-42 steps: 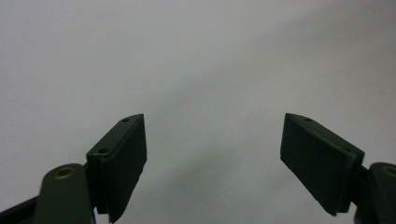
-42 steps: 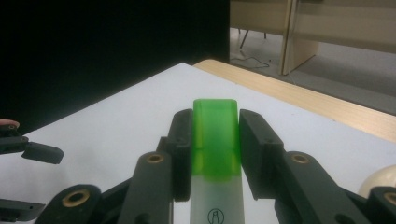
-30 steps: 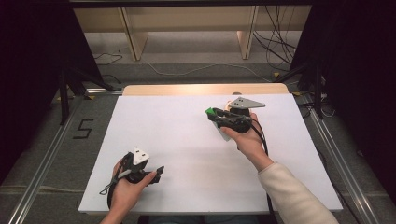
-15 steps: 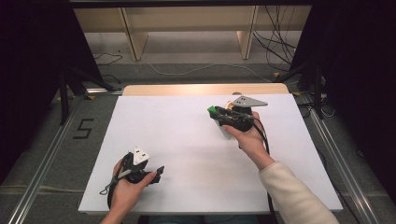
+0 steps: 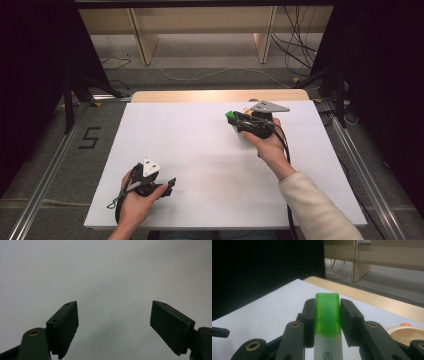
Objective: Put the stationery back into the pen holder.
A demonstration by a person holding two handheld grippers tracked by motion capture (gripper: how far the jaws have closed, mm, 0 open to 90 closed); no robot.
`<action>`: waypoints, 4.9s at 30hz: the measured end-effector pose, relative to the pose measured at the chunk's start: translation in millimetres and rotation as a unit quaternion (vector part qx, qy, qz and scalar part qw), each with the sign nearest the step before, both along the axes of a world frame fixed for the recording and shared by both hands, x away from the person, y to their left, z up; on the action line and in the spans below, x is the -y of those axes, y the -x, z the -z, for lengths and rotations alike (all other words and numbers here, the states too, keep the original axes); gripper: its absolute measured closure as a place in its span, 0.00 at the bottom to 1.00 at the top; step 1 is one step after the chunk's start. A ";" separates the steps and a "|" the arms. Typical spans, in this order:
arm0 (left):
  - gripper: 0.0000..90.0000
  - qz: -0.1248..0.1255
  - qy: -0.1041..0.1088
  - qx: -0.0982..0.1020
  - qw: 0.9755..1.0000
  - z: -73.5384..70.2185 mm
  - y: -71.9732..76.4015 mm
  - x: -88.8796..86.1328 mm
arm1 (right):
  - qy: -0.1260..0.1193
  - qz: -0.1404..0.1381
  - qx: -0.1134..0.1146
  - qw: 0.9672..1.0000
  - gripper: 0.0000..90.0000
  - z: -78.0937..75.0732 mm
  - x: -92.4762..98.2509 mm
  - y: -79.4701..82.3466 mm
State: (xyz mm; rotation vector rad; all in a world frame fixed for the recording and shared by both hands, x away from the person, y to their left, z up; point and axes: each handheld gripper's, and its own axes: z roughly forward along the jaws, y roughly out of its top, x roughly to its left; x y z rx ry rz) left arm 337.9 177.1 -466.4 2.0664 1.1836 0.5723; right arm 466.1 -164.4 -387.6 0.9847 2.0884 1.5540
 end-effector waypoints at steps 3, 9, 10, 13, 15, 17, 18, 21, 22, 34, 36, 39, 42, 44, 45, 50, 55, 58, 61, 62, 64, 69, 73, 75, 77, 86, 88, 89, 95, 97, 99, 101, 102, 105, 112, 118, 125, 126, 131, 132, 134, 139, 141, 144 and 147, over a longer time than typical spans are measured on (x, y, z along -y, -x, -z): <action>0.25 0.000 0.000 0.000 1.000 0.0 0.1 0.0 | 0.001 0.000 -0.001 1.000 0.75 0.3 0.6 -0.9; 0.25 0.000 0.001 0.000 1.000 -0.1 0.2 0.3 | 0.000 0.007 -0.003 1.000 0.75 -0.6 4.0 -3.2; 0.25 0.000 0.000 0.001 1.000 0.1 0.2 0.4 | -0.001 0.009 -0.002 1.000 0.75 -0.9 4.8 -3.8; 0.25 0.000 -0.001 0.001 1.000 -0.4 0.2 0.5 | -0.004 0.013 -0.003 1.000 0.75 -1.8 7.3 -5.3; 0.25 0.000 0.000 0.002 1.000 -0.3 0.2 0.7 | -0.005 0.015 -0.001 1.000 0.75 -1.8 8.8 -6.7; 0.25 0.000 0.000 0.002 1.000 -0.3 0.2 0.7 | -0.005 0.017 -0.002 1.000 0.75 -1.4 9.9 -7.7; 0.25 0.000 0.000 0.002 1.000 -0.3 0.3 0.7 | -0.004 0.018 -0.003 1.000 0.75 -1.2 10.3 -8.2; 0.25 0.001 0.000 0.001 1.000 -0.8 0.4 0.5 | -0.007 0.023 -0.005 1.000 0.75 -1.3 11.4 -9.1; 0.25 0.001 -0.002 0.002 1.000 -0.8 0.3 0.3 | -0.006 0.022 -0.005 1.000 0.75 -1.4 12.0 -9.8; 0.25 0.001 -0.001 0.002 1.000 -0.7 0.3 0.9 | -0.010 0.036 0.001 0.999 0.75 -6.2 21.4 -17.5; 0.25 0.001 0.000 0.002 1.000 -0.8 0.3 1.5 | -0.010 0.039 0.000 0.999 0.75 -6.7 22.5 -18.7; 0.25 0.001 0.000 0.003 1.000 -0.6 0.4 1.9 | -0.009 0.042 -0.003 0.999 0.75 -7.0 24.0 -20.2; 0.25 0.000 0.001 0.003 1.000 -0.4 0.5 2.3 | -0.008 0.043 0.000 0.999 0.75 -7.1 25.3 -22.0; 0.25 0.000 0.001 0.003 1.000 -0.3 0.5 2.4 | -0.008 0.045 -0.002 0.999 0.75 -7.0 26.0 -23.1; 0.25 0.000 0.002 0.003 1.000 -0.3 0.5 2.5 | -0.008 0.046 -0.002 0.999 0.75 -6.8 26.3 -23.9; 0.25 0.000 0.004 0.001 1.000 0.1 0.5 2.9 | -0.006 0.051 -0.002 0.999 0.75 -8.3 28.9 -29.1; 0.25 0.000 0.004 0.001 1.000 0.1 0.5 3.0 | -0.004 0.059 -0.004 0.998 0.75 -11.0 32.0 -34.7; 0.25 0.000 0.004 0.002 1.000 -0.1 0.5 2.8 | -0.005 0.062 -0.003 0.998 0.75 -11.2 34.1 -37.8; 0.25 0.000 0.004 0.000 1.000 0.2 0.4 3.0 | -0.003 0.065 -0.006 0.998 0.75 -11.8 35.0 -39.9; 0.25 0.000 0.004 0.000 1.000 0.2 0.4 3.1 | -0.001 0.066 -0.005 0.998 0.75 -12.2 35.3 -40.7; 0.25 0.000 0.004 0.002 1.000 -0.1 0.5 3.0 | -0.001 0.067 -0.005 0.998 0.75 -13.1 36.1 -42.9; 0.25 0.000 0.004 0.001 1.000 0.3 0.4 2.9 | 0.001 0.073 -0.005 0.997 0.75 -15.8 37.5 -48.3; 0.25 0.000 0.004 0.001 1.000 0.0 0.5 2.9 | 0.003 0.079 -0.004 0.997 0.75 -16.5 39.3 -52.9; 0.25 0.000 0.004 0.001 1.000 0.1 0.5 3.0 | 0.003 0.083 -0.007 0.996 0.75 -16.6 40.1 -54.9; 0.25 0.000 0.004 0.001 1.000 0.2 0.5 3.1 | 0.004 0.084 -0.007 0.996 0.75 -16.3 41.0 -57.3; 0.25 0.002 0.002 0.001 1.000 0.4 0.2 3.0 | 0.004 0.093 -0.007 0.996 0.75 -17.0 42.6 -65.8; 0.25 0.002 0.002 0.000 1.000 0.5 0.2 3.0 | 0.004 0.097 -0.008 0.995 0.75 -16.8 43.0 -67.8; 0.25 0.003 0.001 0.001 1.000 0.5 0.0 2.9 | 0.004 0.099 -0.010 0.995 0.75 -16.7 43.1 -69.1; 0.25 0.005 -0.001 -0.001 1.000 0.5 0.0 2.7 | 0.006 0.104 -0.007 0.995 0.75 -15.8 42.1 -77.2; 0.25 0.006 0.001 -0.002 1.000 0.6 0.0 2.9 | 0.007 0.106 -0.008 0.994 0.75 -14.9 41.2 -79.6; 0.25 0.006 0.001 -0.001 1.000 0.6 0.0 2.8 | 0.007 0.109 -0.010 0.994 0.75 -14.0 40.4 -81.2; 0.25 0.005 0.001 -0.002 1.000 0.6 0.1 2.8 | 0.008 0.110 -0.010 0.994 0.75 -12.6 39.9 -82.8; 0.25 0.005 0.001 -0.001 1.000 0.6 0.1 2.7 | 0.008 0.112 -0.011 0.994 0.75 -11.8 39.5 -83.3; 0.25 0.006 0.000 -0.001 1.000 0.5 0.0 2.8 | 0.012 0.112 -0.011 0.994 0.75 -9.2 39.1 -85.3; 0.25 0.006 0.002 -0.002 1.000 0.6 0.1 3.1 | 0.021 0.117 -0.009 0.993 0.75 -4.8 37.1 -87.9; 0.25 0.006 0.002 -0.002 1.000 0.7 0.1 3.1 | 0.029 0.120 -0.009 0.992 0.75 -1.7 36.0 -89.7; 0.25 0.006 0.002 -0.001 1.000 0.8 0.3 3.5 | 0.037 0.124 -0.015 0.991 0.75 3.5 37.7 -91.4; 0.25 0.006 0.002 -0.001 1.000 0.8 0.3 3.4 | 0.039 0.124 -0.013 0.991 0.75 4.4 38.2 -91.8; 0.25 0.006 0.001 0.000 1.000 1.0 0.2 3.5 | 0.044 0.126 -0.018 0.991 0.75 7.4 39.8 -91.3; 0.25 0.005 0.002 0.000 1.000 1.1 0.2 3.6 | 0.046 0.124 -0.018 0.991 0.75 8.3 40.2 -91.1; 0.25 0.006 0.001 0.000 1.000 1.1 0.3 3.5 | 0.049 0.123 -0.019 0.991 0.75 10.2 41.0 -90.1; 0.25 0.004 0.004 -0.003 1.000 1.4 0.5 4.3 | 0.055 0.123 -0.027 0.990 0.75 16.9 44.4 -84.5; 0.25 0.004 0.003 -0.002 1.000 1.2 0.7 4.7 | 0.061 0.122 -0.029 0.990 0.75 20.7 45.3 -82.4; 0.25 0.003 0.002 -0.002 1.000 1.5 0.6 4.8 | 0.071 0.121 -0.034 0.990 0.75 26.4 45.8 -79.8; 0.25 0.004 0.002 -0.001 1.000 1.6 0.5 4.9 | 0.076 0.121 -0.038 0.989 0.75 31.9 46.0 -78.6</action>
